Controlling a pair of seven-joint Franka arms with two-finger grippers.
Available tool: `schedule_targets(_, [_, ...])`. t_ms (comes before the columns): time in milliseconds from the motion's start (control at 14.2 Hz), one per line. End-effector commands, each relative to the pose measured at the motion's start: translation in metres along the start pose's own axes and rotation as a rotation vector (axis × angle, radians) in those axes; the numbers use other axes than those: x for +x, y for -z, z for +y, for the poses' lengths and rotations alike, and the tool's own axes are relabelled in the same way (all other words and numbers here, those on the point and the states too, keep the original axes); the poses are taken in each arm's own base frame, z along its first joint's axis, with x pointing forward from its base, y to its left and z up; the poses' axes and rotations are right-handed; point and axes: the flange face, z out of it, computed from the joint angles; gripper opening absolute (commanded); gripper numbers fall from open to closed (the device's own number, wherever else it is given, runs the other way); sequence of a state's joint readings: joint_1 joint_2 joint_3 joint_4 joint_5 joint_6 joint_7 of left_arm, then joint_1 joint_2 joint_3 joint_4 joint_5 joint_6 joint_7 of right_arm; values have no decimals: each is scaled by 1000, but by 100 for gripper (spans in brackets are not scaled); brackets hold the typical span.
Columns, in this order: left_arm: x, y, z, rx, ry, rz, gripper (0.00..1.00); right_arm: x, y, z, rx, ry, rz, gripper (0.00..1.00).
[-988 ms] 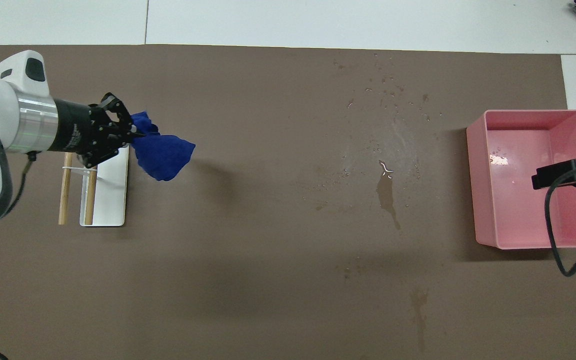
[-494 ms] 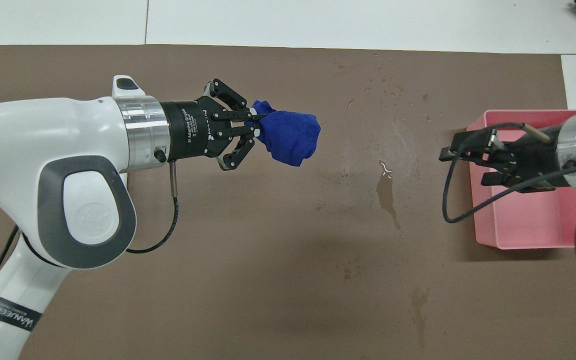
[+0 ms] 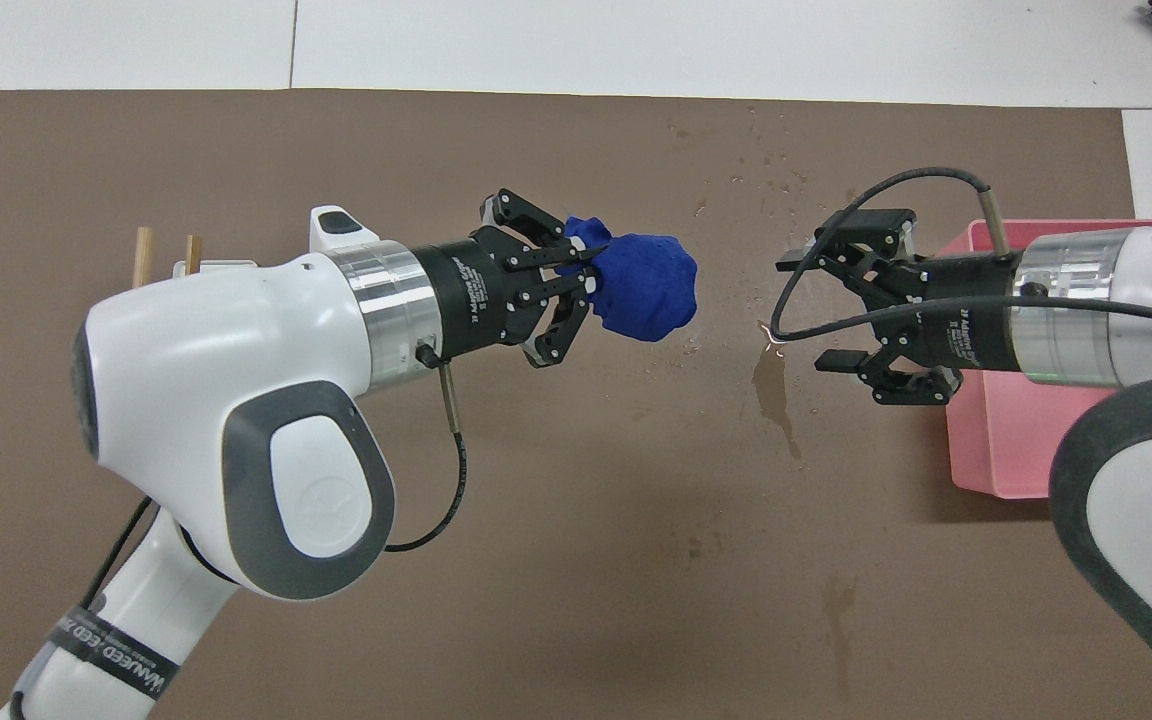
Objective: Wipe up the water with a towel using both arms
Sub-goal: 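Pass the blue cloth from the left gripper to the right gripper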
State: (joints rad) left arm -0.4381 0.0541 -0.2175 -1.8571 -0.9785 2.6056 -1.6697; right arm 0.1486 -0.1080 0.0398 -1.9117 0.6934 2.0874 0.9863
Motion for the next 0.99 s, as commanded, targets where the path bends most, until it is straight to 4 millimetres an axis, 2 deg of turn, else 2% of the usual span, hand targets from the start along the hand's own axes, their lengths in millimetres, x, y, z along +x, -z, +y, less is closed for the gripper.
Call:
schedule_targets(0, [-15,-5,-22,-6,12,-26,0,-7,-9,4,51,-79,-7,100])
schedule_targets(141, [-18,-7,-25,-7,33,-29,0,0,-18,2,81,-117,-24,100])
schedule_targets(212, [-21,-5,-26,-20,32,-35,0,-9,-29,2,74,-104,-28,100])
schedule_targets(353, [-33,-10,-40,-34,19,-49,0,-10,-45,12,63,-94,-17,100])
schedule_targets(494, [-44,-18,-60,-6,7,-58,0,-9,-52,18,49,-78,-20,100])
schedule_targets(776, [-43,-21,-73,10,1,-50,0,-13,-64,30,16,-41,-30,98])
schedule_targets(918, [-39,-25,-84,4,-4,-40,0,-8,-60,29,17,-10,-30,70])
